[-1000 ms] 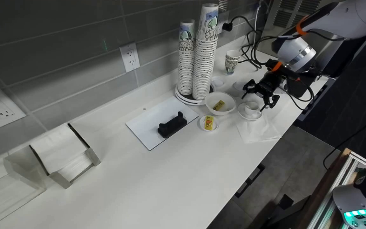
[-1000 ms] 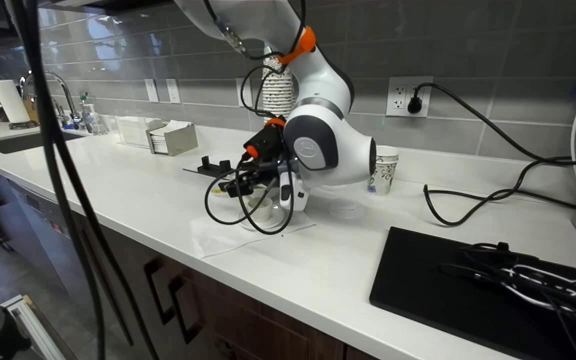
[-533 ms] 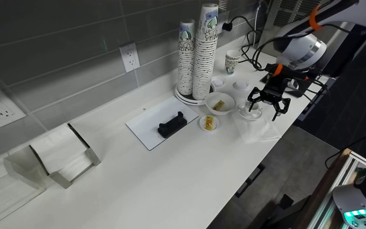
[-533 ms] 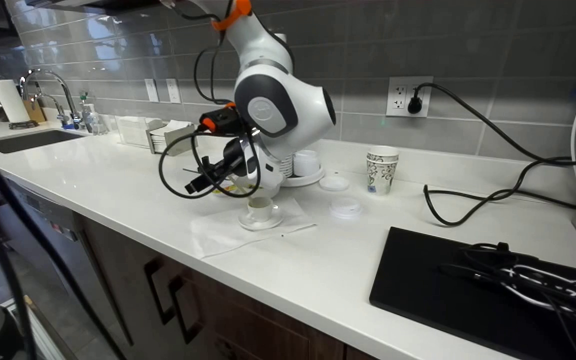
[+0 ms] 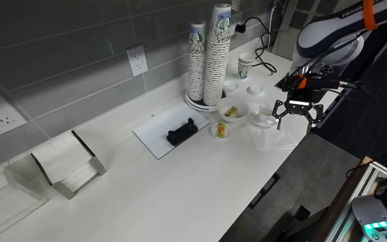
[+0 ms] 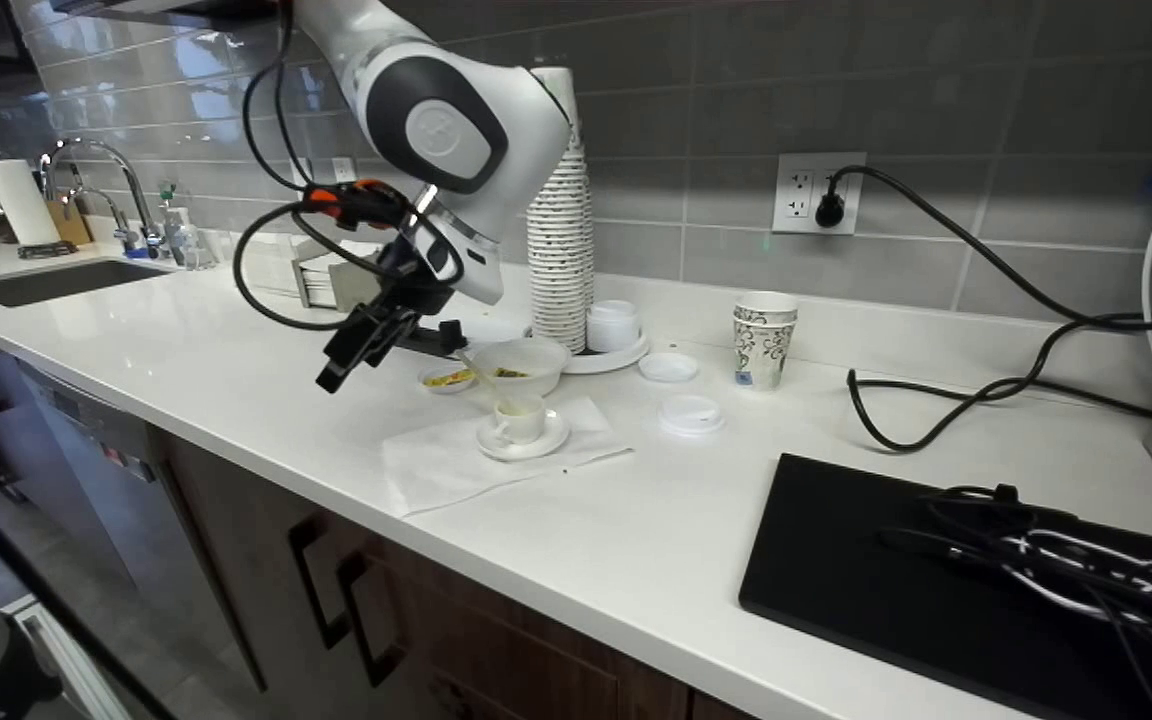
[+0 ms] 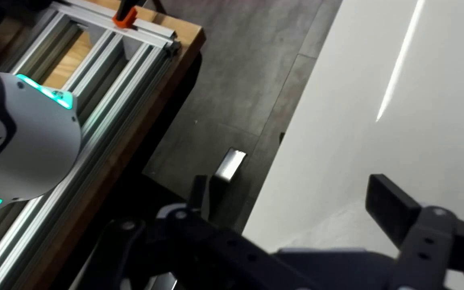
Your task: Remove the spoon from the serviette and put it in the tea cup
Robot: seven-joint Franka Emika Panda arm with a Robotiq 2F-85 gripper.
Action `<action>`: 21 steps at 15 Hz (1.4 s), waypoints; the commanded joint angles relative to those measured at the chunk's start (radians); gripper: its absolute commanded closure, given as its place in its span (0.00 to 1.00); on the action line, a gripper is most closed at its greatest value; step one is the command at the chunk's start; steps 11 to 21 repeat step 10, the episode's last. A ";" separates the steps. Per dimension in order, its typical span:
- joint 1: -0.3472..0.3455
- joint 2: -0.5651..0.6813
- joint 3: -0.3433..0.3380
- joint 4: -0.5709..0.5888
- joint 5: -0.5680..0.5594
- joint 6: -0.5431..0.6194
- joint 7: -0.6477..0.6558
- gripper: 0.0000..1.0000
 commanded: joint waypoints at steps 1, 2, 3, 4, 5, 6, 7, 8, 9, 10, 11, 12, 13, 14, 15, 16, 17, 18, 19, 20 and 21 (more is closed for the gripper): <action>0.019 -0.129 0.083 -0.066 -0.160 -0.012 0.134 0.00; 0.024 -0.152 0.110 -0.069 -0.199 -0.031 0.163 0.00; 0.032 -0.177 0.138 -0.074 -0.232 -0.052 0.191 0.00; 0.042 -0.204 0.165 -0.078 -0.265 -0.077 0.216 0.00; 0.052 -0.227 0.192 -0.078 -0.294 -0.108 0.237 0.00; 0.063 -0.261 0.217 -0.090 -0.322 -0.137 0.242 0.00; 0.075 -0.292 0.237 -0.105 -0.344 -0.159 0.225 0.00; 0.087 -0.326 0.256 -0.120 -0.361 -0.174 0.201 0.00; 0.063 -0.229 0.234 -0.066 -0.312 -0.154 0.207 0.00; 0.073 -0.257 0.251 -0.077 -0.326 -0.167 0.207 0.00; 0.073 -0.257 0.251 -0.077 -0.326 -0.167 0.207 0.00; 0.073 -0.257 0.251 -0.077 -0.326 -0.167 0.207 0.00; 0.073 -0.257 0.251 -0.077 -0.326 -0.167 0.207 0.00; 0.073 -0.257 0.251 -0.077 -0.326 -0.167 0.207 0.00; 0.073 -0.257 0.251 -0.077 -0.326 -0.167 0.207 0.00; 0.073 -0.257 0.251 -0.077 -0.326 -0.167 0.207 0.00; 0.073 -0.257 0.251 -0.077 -0.326 -0.167 0.207 0.00; 0.073 -0.257 0.251 -0.077 -0.326 -0.167 0.207 0.00; 0.073 -0.257 0.251 -0.077 -0.326 -0.167 0.207 0.00; 0.073 -0.257 0.251 -0.077 -0.326 -0.167 0.207 0.00; 0.073 -0.257 0.251 -0.077 -0.326 -0.167 0.207 0.00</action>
